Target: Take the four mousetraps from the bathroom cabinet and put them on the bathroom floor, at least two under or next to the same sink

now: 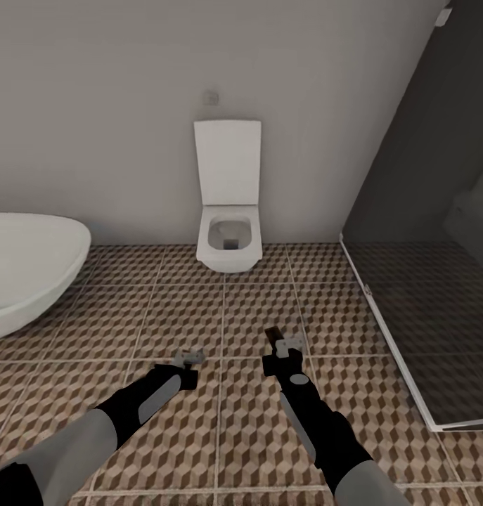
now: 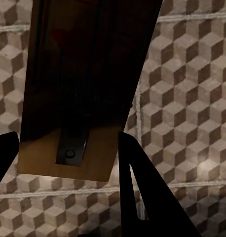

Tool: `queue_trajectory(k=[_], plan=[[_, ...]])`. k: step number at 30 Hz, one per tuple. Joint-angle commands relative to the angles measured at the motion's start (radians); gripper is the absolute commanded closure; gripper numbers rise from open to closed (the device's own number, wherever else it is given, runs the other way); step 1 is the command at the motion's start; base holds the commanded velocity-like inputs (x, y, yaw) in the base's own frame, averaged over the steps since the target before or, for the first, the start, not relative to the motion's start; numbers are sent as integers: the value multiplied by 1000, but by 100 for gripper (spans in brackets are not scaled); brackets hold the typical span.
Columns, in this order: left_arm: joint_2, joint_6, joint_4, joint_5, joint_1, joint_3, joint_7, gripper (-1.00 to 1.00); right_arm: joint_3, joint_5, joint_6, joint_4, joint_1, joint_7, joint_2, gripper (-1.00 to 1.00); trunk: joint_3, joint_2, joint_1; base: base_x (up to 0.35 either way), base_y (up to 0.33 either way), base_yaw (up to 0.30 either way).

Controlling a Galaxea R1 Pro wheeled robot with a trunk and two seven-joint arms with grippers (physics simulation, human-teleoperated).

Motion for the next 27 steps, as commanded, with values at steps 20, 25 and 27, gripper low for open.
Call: queue_trajectory(k=[20,25,27], plan=[[1,-7,-33,9,-1,-1,11,100,3,-10,3,0,-1,-10,-1,100,-48,-57,31,0,0,0],[-24,0,-42,9,-1,45,11,100,3,-10,2,1,-1,-10,-1,100,-48,-57,31,0,0,0],[-48,9,-29,9,-2,59,15,100,3,-9,2,3,-1,-10,-1,100,-48,-57,31,0,0,0]])
